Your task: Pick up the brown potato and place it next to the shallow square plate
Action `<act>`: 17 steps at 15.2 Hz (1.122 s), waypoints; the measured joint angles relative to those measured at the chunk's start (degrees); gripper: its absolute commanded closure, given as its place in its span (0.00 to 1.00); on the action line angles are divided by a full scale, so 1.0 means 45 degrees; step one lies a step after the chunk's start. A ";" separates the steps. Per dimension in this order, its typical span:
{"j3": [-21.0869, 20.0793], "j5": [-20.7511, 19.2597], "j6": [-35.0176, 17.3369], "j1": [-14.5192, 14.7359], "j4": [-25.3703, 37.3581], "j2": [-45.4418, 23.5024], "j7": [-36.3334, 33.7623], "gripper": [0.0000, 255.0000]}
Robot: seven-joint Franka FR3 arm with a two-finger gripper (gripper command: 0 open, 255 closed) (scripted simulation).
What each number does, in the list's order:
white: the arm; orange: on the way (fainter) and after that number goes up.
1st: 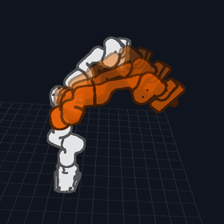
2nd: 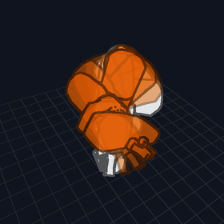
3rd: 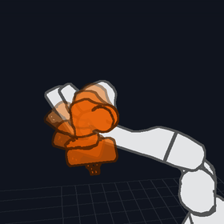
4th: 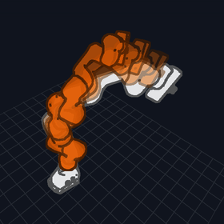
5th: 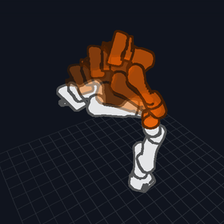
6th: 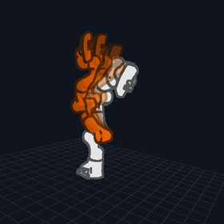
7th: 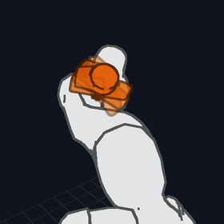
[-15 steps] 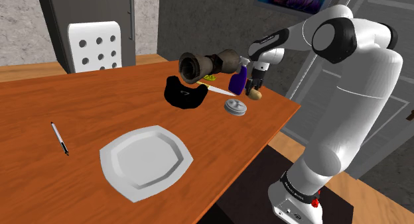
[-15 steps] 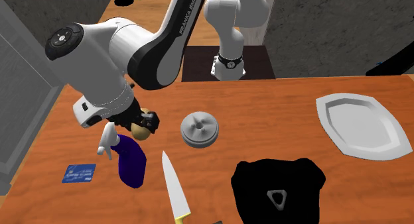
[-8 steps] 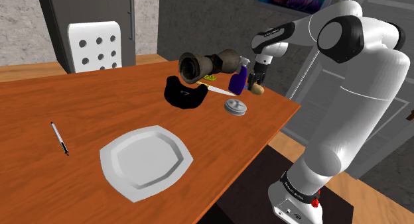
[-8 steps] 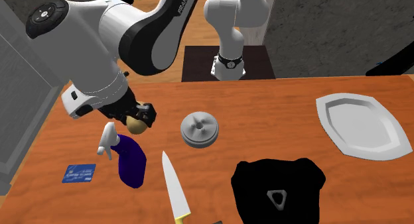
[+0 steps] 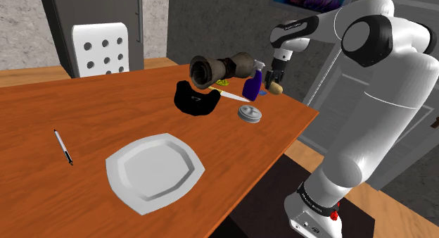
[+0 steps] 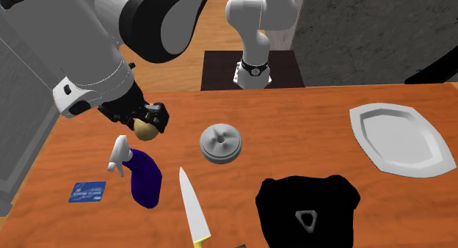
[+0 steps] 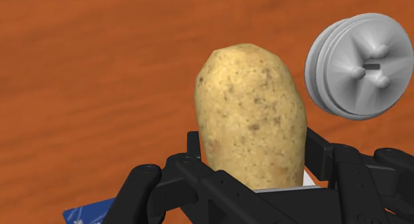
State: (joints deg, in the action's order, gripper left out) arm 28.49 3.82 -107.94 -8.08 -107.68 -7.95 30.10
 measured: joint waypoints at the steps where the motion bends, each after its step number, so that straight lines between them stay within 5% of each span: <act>1: 0.0004 -0.0038 0.0159 0.0008 0.0097 0.0070 -0.0024 1.00; 4: -0.0025 -0.0173 0.0530 0.0096 0.0223 0.0354 -0.0201 1.00; 17: -0.1995 -0.1509 -0.0101 0.1668 -0.4588 0.4924 -0.4379 1.00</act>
State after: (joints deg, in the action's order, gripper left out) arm 19.51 -2.98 -108.40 -0.58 -128.33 14.20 10.40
